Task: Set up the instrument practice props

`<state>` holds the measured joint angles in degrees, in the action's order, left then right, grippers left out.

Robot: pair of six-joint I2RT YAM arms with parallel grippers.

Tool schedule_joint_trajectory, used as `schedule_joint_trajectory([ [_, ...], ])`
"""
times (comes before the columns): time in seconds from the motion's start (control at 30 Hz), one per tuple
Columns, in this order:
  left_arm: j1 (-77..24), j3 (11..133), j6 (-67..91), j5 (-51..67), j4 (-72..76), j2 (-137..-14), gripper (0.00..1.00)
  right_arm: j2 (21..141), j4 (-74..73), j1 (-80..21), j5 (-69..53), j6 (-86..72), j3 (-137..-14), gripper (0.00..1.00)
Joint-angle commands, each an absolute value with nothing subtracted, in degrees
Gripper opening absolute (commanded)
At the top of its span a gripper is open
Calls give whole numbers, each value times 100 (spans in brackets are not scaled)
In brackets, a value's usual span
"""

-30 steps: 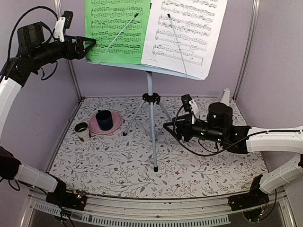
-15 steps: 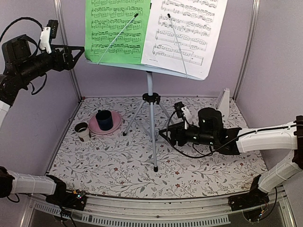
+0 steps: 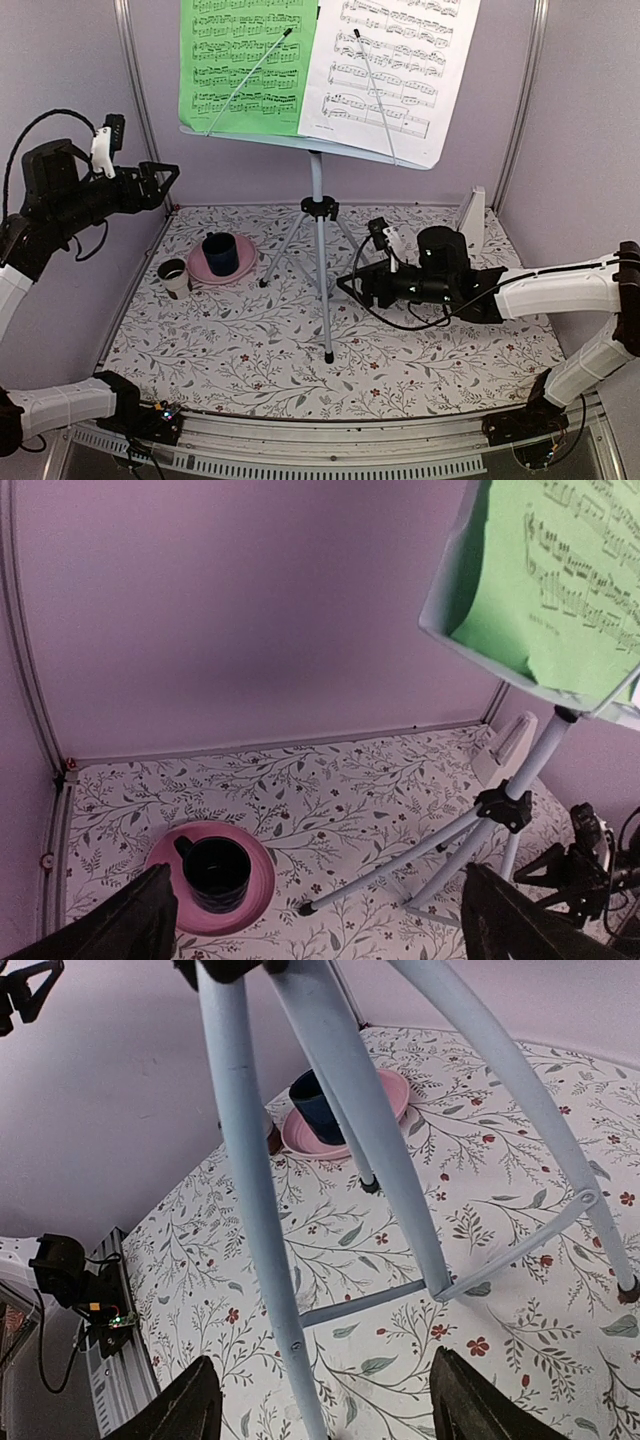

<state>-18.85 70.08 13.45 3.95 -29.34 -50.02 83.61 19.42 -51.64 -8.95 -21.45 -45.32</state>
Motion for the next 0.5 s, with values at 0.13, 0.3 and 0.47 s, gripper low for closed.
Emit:
schedule_joint_trajectory([
  [0.13, -1840, 5808, 1923, 1180, -2458, -4888, 99, 8157, 1833, -4465, -1307, -2263, -4292, 72],
  [0.3, -2134, 4709, 2276, 1402, -1574, -5057, 99, 8351, 1787, -4193, -1302, -2178, -4311, 70],
  [0.47, -2521, 4115, 2401, 1184, -913, -5459, 94, 8788, 1793, -3860, -1395, -2206, -4312, 68],
])
